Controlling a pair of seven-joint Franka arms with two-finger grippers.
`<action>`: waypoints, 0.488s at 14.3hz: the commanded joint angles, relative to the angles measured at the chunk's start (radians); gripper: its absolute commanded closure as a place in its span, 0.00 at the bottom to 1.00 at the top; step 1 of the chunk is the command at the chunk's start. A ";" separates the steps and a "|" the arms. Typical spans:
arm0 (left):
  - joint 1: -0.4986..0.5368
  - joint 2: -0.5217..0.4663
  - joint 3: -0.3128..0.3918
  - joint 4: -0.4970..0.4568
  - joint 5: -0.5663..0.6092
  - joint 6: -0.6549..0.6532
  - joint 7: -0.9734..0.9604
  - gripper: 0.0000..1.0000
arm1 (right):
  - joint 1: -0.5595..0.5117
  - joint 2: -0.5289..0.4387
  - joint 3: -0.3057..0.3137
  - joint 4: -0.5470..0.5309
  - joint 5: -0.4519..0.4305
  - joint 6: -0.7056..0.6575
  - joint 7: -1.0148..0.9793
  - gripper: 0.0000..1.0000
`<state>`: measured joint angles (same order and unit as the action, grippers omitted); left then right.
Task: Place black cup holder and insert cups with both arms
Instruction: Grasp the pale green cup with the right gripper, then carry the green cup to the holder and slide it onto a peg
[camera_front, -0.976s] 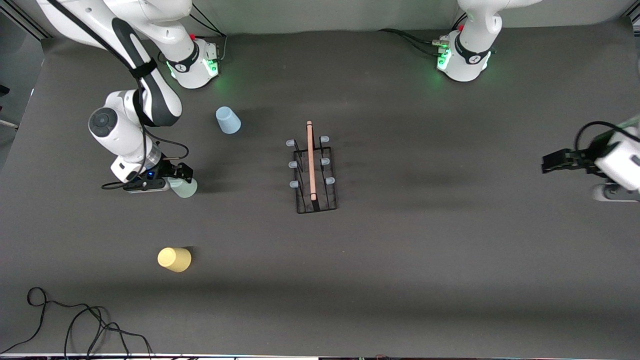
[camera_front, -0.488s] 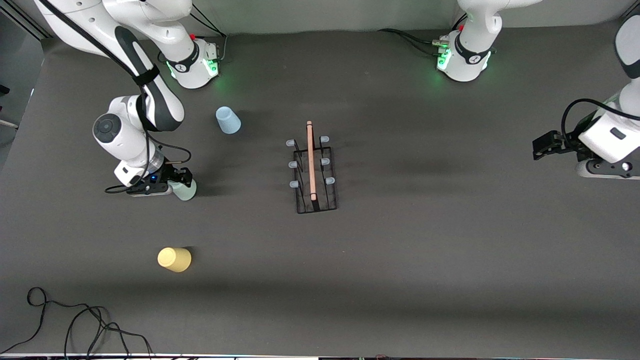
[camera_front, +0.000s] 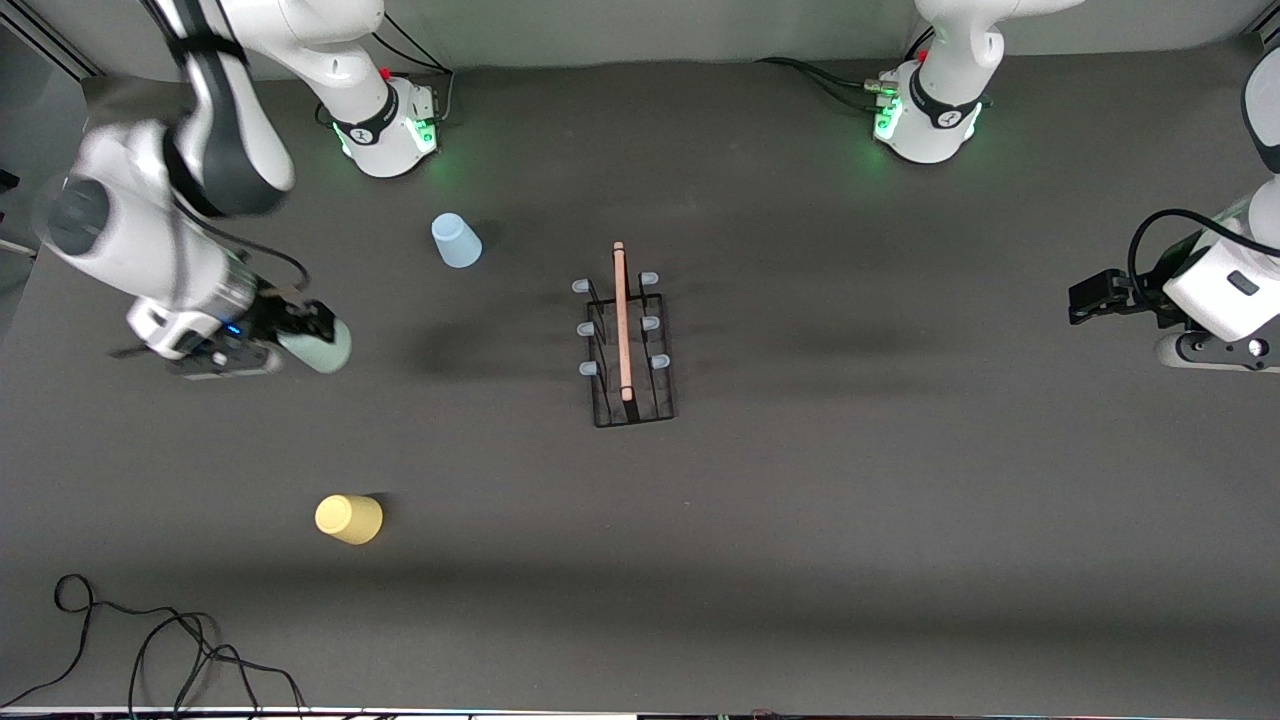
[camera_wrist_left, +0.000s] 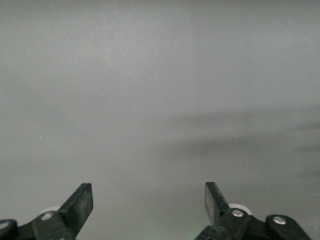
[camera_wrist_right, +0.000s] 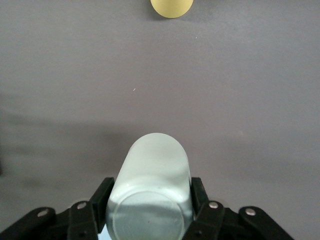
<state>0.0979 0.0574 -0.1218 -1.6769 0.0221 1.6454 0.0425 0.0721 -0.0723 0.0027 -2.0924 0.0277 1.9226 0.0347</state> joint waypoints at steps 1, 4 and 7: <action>-0.003 0.005 0.001 0.025 0.013 -0.024 0.010 0.00 | 0.035 0.020 -0.003 0.179 0.017 -0.201 0.097 0.84; -0.001 0.004 0.001 0.023 0.013 -0.026 0.014 0.00 | 0.180 -0.004 -0.003 0.219 0.017 -0.257 0.398 0.84; -0.001 0.004 0.001 0.023 0.013 -0.026 0.013 0.00 | 0.374 0.020 -0.003 0.241 0.020 -0.234 0.818 0.84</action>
<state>0.0981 0.0575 -0.1217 -1.6743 0.0225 1.6431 0.0426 0.3331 -0.0837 0.0082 -1.8877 0.0390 1.6878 0.6009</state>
